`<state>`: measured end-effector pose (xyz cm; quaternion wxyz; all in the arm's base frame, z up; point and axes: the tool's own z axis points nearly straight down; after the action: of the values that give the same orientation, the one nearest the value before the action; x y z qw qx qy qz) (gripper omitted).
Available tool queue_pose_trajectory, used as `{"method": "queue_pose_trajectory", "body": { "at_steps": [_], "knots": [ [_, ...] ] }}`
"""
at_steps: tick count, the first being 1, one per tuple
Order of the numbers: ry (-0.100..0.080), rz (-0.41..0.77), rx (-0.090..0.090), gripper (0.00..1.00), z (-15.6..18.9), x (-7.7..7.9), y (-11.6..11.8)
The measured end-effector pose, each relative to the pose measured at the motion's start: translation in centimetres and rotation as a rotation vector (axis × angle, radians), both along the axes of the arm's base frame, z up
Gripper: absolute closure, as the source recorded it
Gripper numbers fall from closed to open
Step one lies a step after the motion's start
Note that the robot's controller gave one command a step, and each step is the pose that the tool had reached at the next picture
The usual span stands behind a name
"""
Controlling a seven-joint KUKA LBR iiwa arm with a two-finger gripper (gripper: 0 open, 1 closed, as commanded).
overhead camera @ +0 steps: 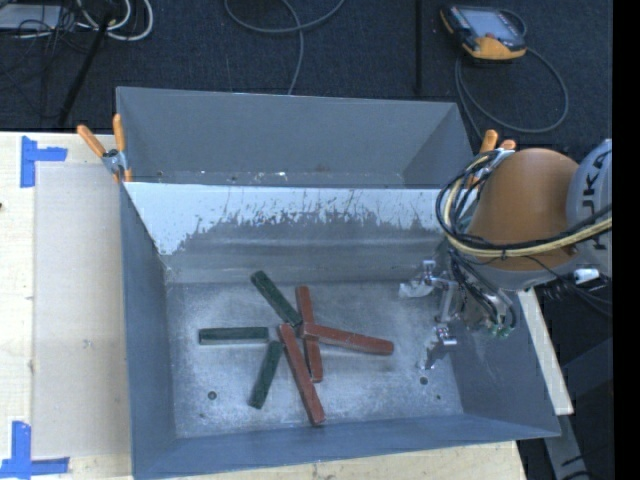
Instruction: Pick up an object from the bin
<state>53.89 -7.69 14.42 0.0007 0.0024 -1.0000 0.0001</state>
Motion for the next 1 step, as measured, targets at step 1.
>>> {"method": "queue_pose_trajectory", "body": {
  "at_steps": [1],
  "knots": [
    [0.0, 0.0, 0.0, 0.0, 0.0, 0.0, 0.0]
  ]
}}
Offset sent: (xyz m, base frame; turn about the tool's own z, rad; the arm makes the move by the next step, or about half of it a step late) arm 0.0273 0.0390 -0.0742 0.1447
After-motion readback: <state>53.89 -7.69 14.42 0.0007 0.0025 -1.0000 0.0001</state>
